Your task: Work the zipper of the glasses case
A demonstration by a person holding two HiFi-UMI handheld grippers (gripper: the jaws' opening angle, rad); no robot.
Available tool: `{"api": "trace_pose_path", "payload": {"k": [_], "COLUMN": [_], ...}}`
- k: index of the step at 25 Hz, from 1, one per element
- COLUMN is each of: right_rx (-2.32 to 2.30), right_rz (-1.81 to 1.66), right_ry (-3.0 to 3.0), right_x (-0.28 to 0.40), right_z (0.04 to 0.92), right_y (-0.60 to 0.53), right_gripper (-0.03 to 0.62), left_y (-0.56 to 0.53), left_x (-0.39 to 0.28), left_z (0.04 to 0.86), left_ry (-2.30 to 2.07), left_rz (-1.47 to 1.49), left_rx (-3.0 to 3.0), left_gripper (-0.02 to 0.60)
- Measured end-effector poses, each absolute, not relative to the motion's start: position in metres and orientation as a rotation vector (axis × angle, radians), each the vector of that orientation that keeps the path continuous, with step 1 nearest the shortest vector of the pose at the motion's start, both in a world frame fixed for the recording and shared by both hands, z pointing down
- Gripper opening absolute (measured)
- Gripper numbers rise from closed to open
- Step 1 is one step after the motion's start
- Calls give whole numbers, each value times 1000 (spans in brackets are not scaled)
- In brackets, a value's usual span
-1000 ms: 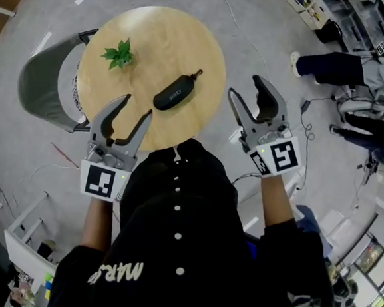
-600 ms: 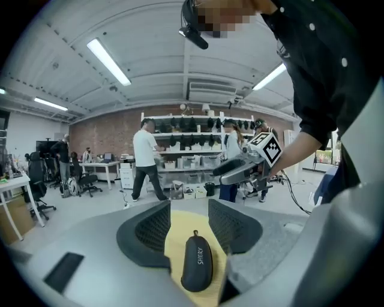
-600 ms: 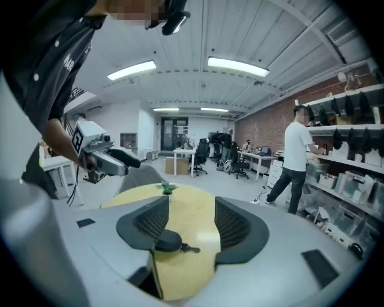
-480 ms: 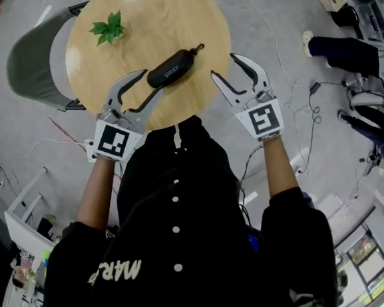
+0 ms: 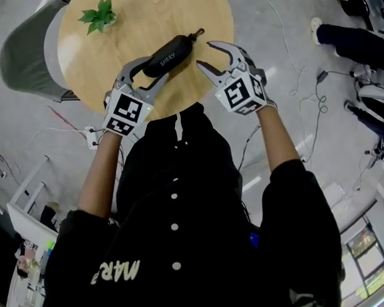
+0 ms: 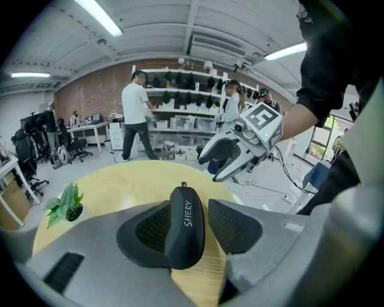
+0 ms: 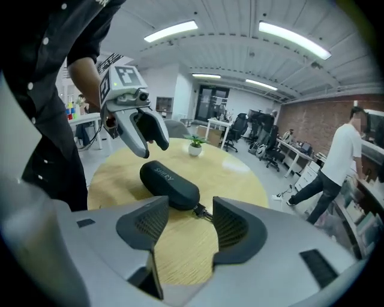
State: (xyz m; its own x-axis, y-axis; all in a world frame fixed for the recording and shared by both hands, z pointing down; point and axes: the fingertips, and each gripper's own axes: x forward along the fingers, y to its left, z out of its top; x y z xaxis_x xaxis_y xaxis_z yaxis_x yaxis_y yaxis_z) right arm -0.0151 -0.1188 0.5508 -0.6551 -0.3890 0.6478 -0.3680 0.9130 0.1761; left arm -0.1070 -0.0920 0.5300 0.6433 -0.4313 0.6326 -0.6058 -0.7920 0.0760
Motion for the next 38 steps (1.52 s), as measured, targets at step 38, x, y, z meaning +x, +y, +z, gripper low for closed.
{"api": "trace_pose_path", "payload": {"k": [38], "right_rx": [214], "right_rz": [-303], "right_ry": [-2115], "right_x": [-36], "right_z": [638], "right_y": [-148], "right_gripper": [126], "left_y": [-106], "left_x": [-98], "left_z": [591], "left_ry": [-610], "left_rz": [1254], "left_rx": [2362], "left_gripper": [178]}}
